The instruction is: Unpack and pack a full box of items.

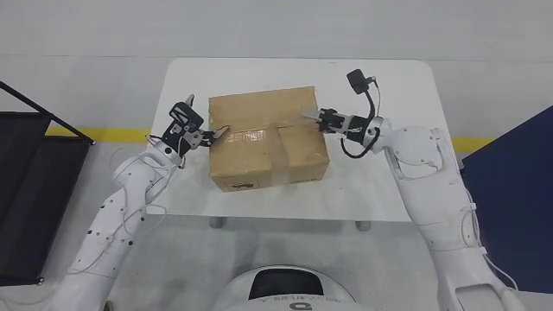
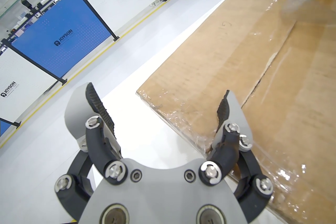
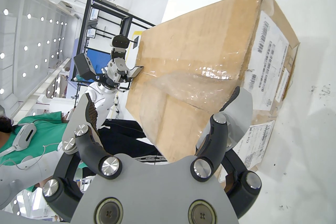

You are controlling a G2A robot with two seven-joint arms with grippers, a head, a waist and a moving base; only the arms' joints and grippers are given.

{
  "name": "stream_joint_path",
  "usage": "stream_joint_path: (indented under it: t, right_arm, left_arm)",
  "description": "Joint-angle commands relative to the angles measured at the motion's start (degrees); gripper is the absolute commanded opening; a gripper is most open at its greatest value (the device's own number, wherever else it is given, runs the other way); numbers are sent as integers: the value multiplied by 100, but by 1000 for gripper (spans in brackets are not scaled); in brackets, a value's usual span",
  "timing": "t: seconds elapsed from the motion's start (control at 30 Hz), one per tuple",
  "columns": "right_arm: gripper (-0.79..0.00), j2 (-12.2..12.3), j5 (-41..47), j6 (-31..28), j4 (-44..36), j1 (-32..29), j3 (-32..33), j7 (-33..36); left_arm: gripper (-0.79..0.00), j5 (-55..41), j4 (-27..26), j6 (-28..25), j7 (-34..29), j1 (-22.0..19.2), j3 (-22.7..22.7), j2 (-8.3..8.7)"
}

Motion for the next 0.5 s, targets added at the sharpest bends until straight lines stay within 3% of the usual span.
stream_joint_path:
  t: [0.0, 0.47]
  right_arm:
    - [0, 3, 106, -54, 37, 10, -11, 11]
    - [0, 43, 635, -217, 120, -42, 130, -370]
  left_arm:
    - [0, 162, 11, 97, 54, -30, -17, 5]
    - [0, 63, -149, 56, -62, 72, -14, -14]
